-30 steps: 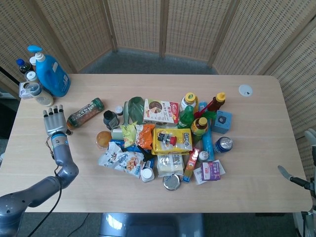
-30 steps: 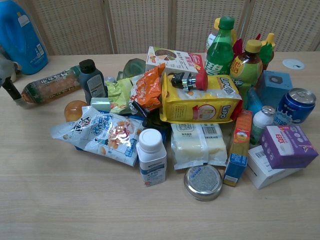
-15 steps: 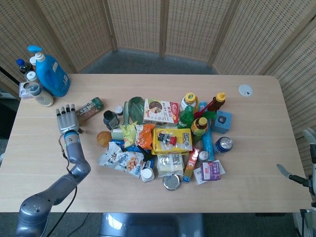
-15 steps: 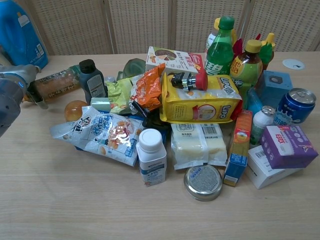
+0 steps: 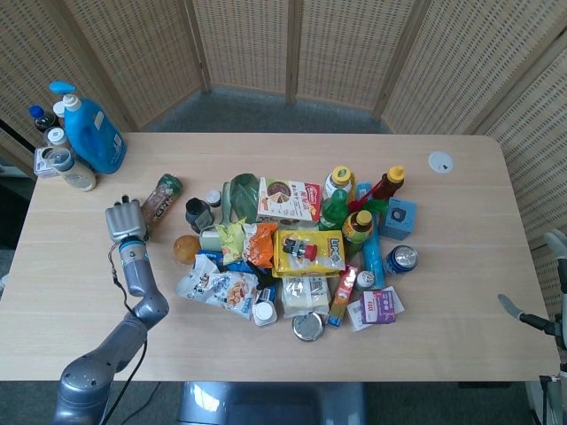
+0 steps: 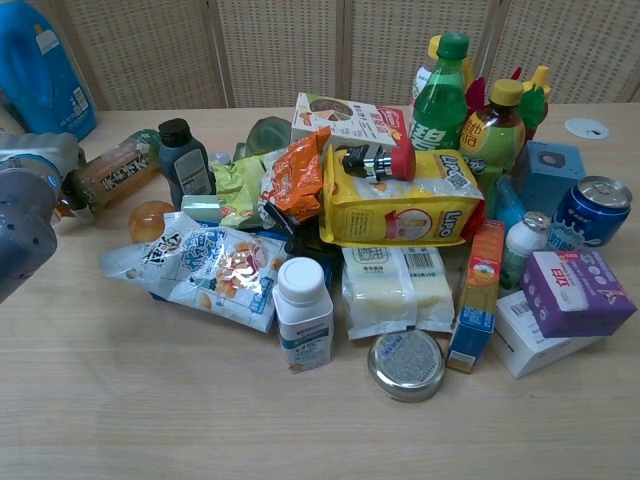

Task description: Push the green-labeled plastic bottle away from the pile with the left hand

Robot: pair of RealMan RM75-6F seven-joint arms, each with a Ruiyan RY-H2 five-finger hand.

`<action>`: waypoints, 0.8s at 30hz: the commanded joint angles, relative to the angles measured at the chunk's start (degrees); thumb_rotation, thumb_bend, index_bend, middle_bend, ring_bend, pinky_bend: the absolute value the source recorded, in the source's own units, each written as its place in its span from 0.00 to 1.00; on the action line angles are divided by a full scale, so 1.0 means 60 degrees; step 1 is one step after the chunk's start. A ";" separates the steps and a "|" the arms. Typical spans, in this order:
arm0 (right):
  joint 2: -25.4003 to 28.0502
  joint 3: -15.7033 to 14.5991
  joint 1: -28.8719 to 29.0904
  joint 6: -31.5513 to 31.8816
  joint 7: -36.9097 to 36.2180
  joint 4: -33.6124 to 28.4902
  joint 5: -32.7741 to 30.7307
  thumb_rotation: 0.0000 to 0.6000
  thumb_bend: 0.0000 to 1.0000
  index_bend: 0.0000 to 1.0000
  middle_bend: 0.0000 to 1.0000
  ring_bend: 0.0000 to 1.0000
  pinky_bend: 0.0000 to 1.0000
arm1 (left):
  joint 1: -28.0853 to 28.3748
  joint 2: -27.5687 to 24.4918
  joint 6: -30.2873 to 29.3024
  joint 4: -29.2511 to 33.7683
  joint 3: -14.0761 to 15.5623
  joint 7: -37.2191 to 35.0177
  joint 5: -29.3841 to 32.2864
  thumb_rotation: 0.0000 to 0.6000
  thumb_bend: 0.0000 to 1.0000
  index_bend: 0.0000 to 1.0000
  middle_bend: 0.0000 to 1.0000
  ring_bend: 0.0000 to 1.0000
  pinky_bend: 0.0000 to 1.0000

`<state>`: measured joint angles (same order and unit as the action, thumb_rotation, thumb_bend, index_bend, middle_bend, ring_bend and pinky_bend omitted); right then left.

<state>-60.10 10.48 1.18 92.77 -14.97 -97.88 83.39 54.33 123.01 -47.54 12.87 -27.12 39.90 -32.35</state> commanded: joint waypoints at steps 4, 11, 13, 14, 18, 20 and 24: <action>0.0003 -0.0027 -0.0002 0.0026 0.0005 -0.0028 0.0084 1.00 0.00 0.00 0.00 0.00 0.00 | -0.0022 -0.0067 -0.0708 -0.0116 -0.0022 -0.0880 -0.0802 1.00 0.14 0.80 0.80 0.81 0.90; 0.0034 -0.0063 -0.0026 0.0079 -0.0046 -0.0082 0.0188 1.00 0.00 0.00 0.00 0.00 0.00 | -0.0053 -0.0341 -0.1165 0.0279 -0.0226 -0.1132 -0.1255 1.00 0.16 0.86 0.88 0.89 0.97; 0.0046 -0.0071 -0.0036 0.0112 -0.0062 -0.0095 0.0226 1.00 0.00 0.00 0.00 0.00 0.00 | -0.0053 -0.0494 -0.1413 0.0561 -0.0278 -0.1237 -0.1409 1.00 0.16 0.86 0.88 0.89 0.97; 0.0050 -0.0075 -0.0042 0.0129 -0.0062 -0.0097 0.0242 1.00 0.00 0.00 0.00 0.00 0.00 | -0.0053 -0.0605 -0.1600 0.0753 -0.0299 -0.1264 -0.1505 1.00 0.16 0.86 0.88 0.89 0.97; 0.0076 -0.0084 -0.0065 0.0179 -0.0112 -0.0118 0.0287 1.00 0.00 0.00 0.00 0.00 0.00 | -0.0073 -0.1104 -0.2316 0.1660 -0.0455 -0.1194 -0.1725 1.00 0.16 0.86 0.88 0.88 0.97; 0.0087 -0.0087 -0.0078 0.0210 -0.0134 -0.0129 0.0307 1.00 0.00 0.00 0.00 0.00 0.00 | -0.0125 -0.1418 -0.2699 0.2261 -0.0547 -0.1057 -0.1793 1.00 0.16 0.86 0.88 0.89 0.97; 0.0114 -0.0092 -0.0100 0.0272 -0.0164 -0.0168 0.0361 1.00 0.00 0.00 0.00 0.00 0.00 | -0.0383 -0.2382 -0.3641 0.4177 -0.0785 -0.0409 -0.1856 1.00 0.16 0.86 0.88 0.89 0.97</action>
<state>-59.43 9.93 0.59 94.40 -15.94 -98.89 85.55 53.29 113.48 -64.66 29.82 -30.44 34.40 -42.78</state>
